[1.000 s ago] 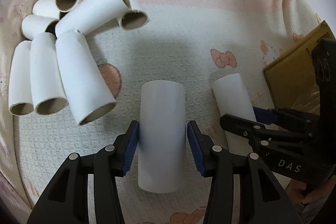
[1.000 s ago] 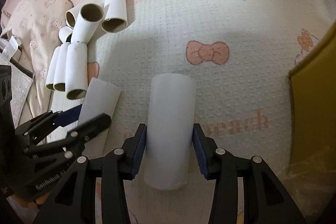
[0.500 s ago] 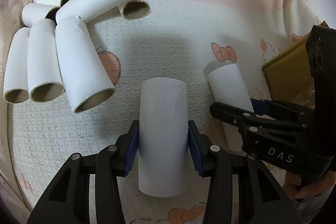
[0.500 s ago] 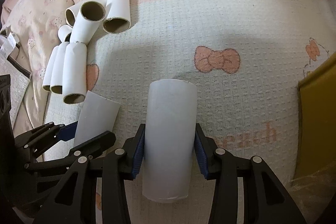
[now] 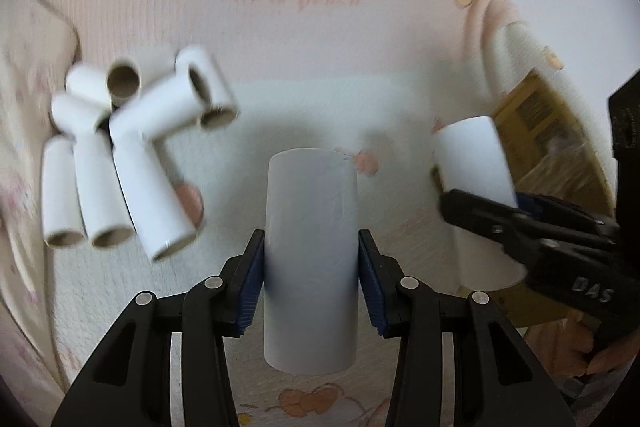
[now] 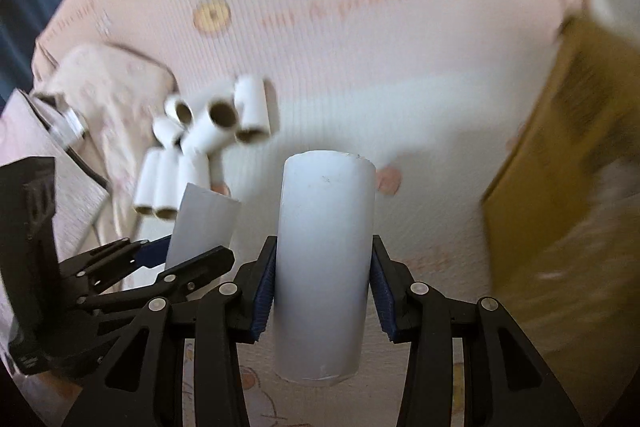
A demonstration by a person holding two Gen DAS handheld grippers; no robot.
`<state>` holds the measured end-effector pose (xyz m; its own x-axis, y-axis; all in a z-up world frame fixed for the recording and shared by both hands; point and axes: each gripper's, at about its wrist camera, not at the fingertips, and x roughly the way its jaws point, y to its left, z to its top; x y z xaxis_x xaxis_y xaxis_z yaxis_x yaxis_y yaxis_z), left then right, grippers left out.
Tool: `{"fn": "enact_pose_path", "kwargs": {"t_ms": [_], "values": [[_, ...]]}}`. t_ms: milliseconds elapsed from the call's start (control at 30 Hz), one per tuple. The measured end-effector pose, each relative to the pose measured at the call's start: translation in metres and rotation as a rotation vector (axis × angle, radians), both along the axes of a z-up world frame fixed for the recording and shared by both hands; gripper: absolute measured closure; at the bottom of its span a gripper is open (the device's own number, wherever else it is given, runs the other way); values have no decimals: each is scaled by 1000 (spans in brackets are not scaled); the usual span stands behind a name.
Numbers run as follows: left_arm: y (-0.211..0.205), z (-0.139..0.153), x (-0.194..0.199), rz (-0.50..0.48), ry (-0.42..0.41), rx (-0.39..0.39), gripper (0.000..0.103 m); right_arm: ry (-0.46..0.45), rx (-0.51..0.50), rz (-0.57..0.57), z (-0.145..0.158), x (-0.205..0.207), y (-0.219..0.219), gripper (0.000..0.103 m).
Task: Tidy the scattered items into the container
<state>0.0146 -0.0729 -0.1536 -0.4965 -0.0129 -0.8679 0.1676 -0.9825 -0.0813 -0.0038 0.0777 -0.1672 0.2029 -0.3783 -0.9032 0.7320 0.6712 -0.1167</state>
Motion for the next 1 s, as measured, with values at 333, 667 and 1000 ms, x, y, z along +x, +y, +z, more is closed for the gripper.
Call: {"fn": "enact_pose_path", "kwargs": {"t_ms": [333,667,1000], "values": [[51,71,-21,-127,166,-39,55,-79,-193,32,101,-21,26,62],[106,107,-45,-288,227,11,55,-47,-161,-72,152,-69,-3,62],[171,124,-78,-449,240,35,55,61,-171,-144,173,-127,-25,62]]}}
